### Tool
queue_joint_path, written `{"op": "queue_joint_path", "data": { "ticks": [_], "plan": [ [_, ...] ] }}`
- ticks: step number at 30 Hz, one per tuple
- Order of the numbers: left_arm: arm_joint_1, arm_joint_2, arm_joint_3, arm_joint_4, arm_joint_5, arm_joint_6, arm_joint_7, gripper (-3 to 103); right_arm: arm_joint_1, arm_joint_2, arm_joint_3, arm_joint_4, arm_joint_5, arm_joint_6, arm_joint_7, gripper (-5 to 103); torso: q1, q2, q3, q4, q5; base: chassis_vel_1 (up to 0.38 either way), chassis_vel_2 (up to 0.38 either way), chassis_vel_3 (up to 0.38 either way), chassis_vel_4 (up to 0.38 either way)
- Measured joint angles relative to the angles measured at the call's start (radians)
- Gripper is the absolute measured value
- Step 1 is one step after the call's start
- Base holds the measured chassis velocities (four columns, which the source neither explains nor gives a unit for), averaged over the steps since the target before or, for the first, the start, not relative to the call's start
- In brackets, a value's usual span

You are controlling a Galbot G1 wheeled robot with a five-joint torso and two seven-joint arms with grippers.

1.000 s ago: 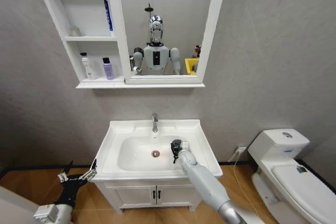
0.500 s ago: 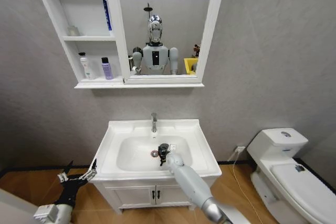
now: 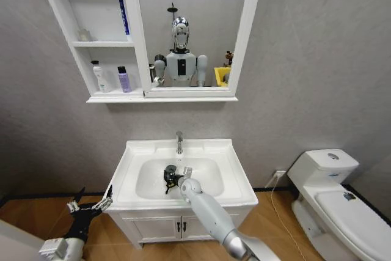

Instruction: Move facial cleanser and shampoo from washbasin to cabinet, then wipe washbasin with towel.

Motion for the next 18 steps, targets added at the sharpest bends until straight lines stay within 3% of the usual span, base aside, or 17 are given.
{"op": "queue_joint_path", "data": {
  "ticks": [3,4,7,10,16,18],
  "plan": [
    [0.0,0.0,0.0,0.0,0.0,0.0,0.0,100,-0.005,-0.027,0.023,-0.001,-0.08,-0.011,0.092,7,0.0,0.0,0.0,0.0003,0.0002,0.0,0.0,0.0,0.0],
    [0.0,0.0,0.0,0.0,0.0,0.0,0.0,100,-0.005,-0.027,0.023,-0.001,-0.08,-0.011,0.092,7,0.0,0.0,0.0,0.0003,0.0002,0.0,0.0,0.0,0.0],
    [0.0,0.0,0.0,0.0,0.0,0.0,0.0,100,-0.009,-0.079,0.045,0.003,-0.208,0.001,0.146,7,0.0,0.0,0.0,-0.0002,0.0002,0.0,0.0,0.0,0.0],
    [0.0,0.0,0.0,0.0,0.0,0.0,0.0,100,-0.01,-0.1,0.059,0.007,-0.252,0.009,0.157,7,0.0,0.0,0.0,0.0,0.0003,0.0,0.0,0.0,0.0],
    [0.0,0.0,0.0,0.0,0.0,0.0,0.0,100,-0.005,-0.104,0.058,0.008,-0.165,0.013,0.123,7,0.0,0.0,0.0,-0.0006,-0.0003,0.0,0.0,0.0,0.0],
    [0.0,0.0,0.0,0.0,0.0,0.0,0.0,100,0.0,-0.056,0.058,-0.007,-0.077,0.026,0.098,7,0.0,0.0,0.0,-0.0004,0.0,0.0,0.0,0.0,0.0]
  ]
}}
